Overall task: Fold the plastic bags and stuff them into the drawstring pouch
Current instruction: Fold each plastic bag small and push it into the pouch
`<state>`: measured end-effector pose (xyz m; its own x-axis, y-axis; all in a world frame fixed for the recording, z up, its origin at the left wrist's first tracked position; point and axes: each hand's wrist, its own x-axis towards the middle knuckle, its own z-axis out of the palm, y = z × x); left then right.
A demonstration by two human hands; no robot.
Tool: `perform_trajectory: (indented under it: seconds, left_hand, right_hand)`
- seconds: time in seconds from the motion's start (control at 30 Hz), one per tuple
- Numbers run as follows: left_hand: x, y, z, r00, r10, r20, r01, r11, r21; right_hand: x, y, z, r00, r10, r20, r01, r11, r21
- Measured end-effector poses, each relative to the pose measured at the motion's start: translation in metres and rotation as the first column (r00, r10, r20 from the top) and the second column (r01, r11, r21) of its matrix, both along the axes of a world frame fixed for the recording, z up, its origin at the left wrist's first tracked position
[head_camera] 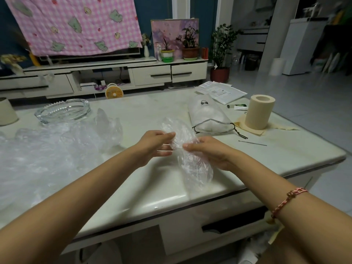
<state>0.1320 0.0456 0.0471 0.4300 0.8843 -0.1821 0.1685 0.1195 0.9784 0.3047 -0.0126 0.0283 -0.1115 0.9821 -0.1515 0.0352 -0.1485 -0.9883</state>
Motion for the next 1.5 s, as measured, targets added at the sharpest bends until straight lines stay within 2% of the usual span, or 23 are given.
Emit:
perform_trajectory:
  seconds: [0.1, 0.2, 0.33, 0.47, 0.53, 0.6, 0.67, 0.73, 0.77, 0.83, 0.87, 0.9, 0.93, 1.0, 1.1, 1.17, 1.23, 1.3, 1.37, 1.5]
  left_hand:
    - [0.002, -0.002, 0.001, 1.0, 0.015, 0.021, -0.015, 1.0, -0.002]
    - [0.003, -0.007, 0.002, 0.999, -0.019, -0.036, 0.02, 0.999, 0.038]
    - [0.004, -0.009, 0.001, 0.994, -0.032, -0.104, 0.043, 0.994, 0.105]
    - [0.003, -0.008, 0.001, 0.992, -0.005, -0.13, 0.026, 0.987, 0.161]
    - [0.004, -0.009, 0.004, 0.988, 0.021, -0.153, 0.017, 0.969, 0.246]
    - [0.005, -0.01, 0.008, 0.984, 0.084, -0.158, -0.013, 0.915, 0.403]
    - [0.006, -0.012, 0.013, 0.976, 0.177, -0.127, -0.056, 0.768, 0.638]
    - [0.004, -0.017, 0.023, 0.968, 0.245, -0.063, -0.07, 0.499, 0.864]
    - [0.001, -0.021, 0.029, 0.966, 0.256, -0.014, -0.07, 0.318, 0.945]
    - [-0.007, -0.026, 0.034, 0.969, 0.239, 0.057, -0.043, -0.064, 0.997]
    - [-0.012, -0.027, 0.031, 0.975, 0.219, 0.044, 0.004, -0.212, 0.977]
    - [-0.015, -0.028, 0.023, 0.978, 0.207, -0.01, 0.074, -0.302, 0.95]
    - [-0.019, -0.03, 0.012, 0.974, 0.206, -0.092, 0.158, -0.33, 0.931]
    - [-0.025, -0.034, -0.018, 0.946, 0.205, -0.249, 0.3, -0.273, 0.914]
    - [-0.033, -0.039, -0.057, 0.883, 0.174, -0.437, 0.463, -0.165, 0.871]
    - [-0.036, -0.042, -0.067, 0.856, 0.143, -0.496, 0.512, -0.115, 0.851]
    - [-0.035, -0.046, -0.068, 0.867, 0.086, -0.491, 0.492, 0.005, 0.87]
    - [-0.035, -0.05, -0.069, 0.879, 0.02, -0.477, 0.469, 0.151, 0.87]
    - [-0.035, -0.053, -0.072, 0.884, -0.021, -0.466, 0.456, 0.254, 0.853]
    - [-0.041, -0.054, -0.076, 0.884, -0.019, -0.467, 0.449, 0.307, 0.839]
  right_hand:
    - [-0.001, 0.0, 0.003, 1.0, 0.003, -0.021, -0.004, 1.0, -0.02]
    - [-0.001, 0.002, 0.005, 0.998, -0.057, -0.007, 0.057, 0.998, -0.02]
    - [-0.002, 0.004, 0.004, 0.993, -0.115, -0.024, 0.115, 0.993, 0.02]
    - [-0.002, 0.003, 0.009, 0.987, -0.16, 0.032, 0.157, 0.984, 0.084]
    - [-0.002, 0.002, 0.013, 0.978, -0.189, 0.086, 0.174, 0.972, 0.157]
    - [-0.004, 0.001, 0.017, 0.963, -0.243, 0.116, 0.206, 0.942, 0.264]
    - [-0.009, -0.003, 0.025, 0.933, -0.346, 0.099, 0.27, 0.855, 0.442]
    - [-0.013, -0.008, 0.035, 0.869, -0.486, 0.089, 0.31, 0.676, 0.668]
    - [-0.014, -0.012, 0.04, 0.831, -0.549, 0.091, 0.29, 0.566, 0.772]
    - [-0.013, -0.022, 0.045, 0.762, -0.64, 0.099, 0.174, 0.349, 0.921]
    - [-0.011, -0.027, 0.043, 0.732, -0.67, 0.122, 0.087, 0.271, 0.959]
    - [-0.009, -0.032, 0.038, 0.708, -0.686, 0.167, -0.012, 0.225, 0.974]
    - [-0.008, -0.035, 0.03, 0.692, -0.683, 0.232, -0.115, 0.212, 0.97]
    - [-0.006, -0.038, 0.007, 0.668, -0.63, 0.397, -0.309, 0.251, 0.917]
    - [-0.006, -0.039, -0.028, 0.594, -0.5, 0.63, -0.48, 0.409, 0.777]
    - [-0.007, -0.042, -0.04, 0.496, -0.436, 0.751, -0.541, 0.522, 0.66]
    - [-0.007, -0.047, -0.041, 0.445, -0.381, 0.81, -0.577, 0.57, 0.585]
    - [-0.007, -0.05, -0.041, 0.464, -0.327, 0.824, -0.594, 0.575, 0.563]
    - [-0.009, -0.052, -0.045, 0.523, -0.231, 0.821, -0.568, 0.623, 0.537]
    - [-0.004, -0.049, -0.055, 0.607, -0.132, 0.783, -0.491, 0.713, 0.5]
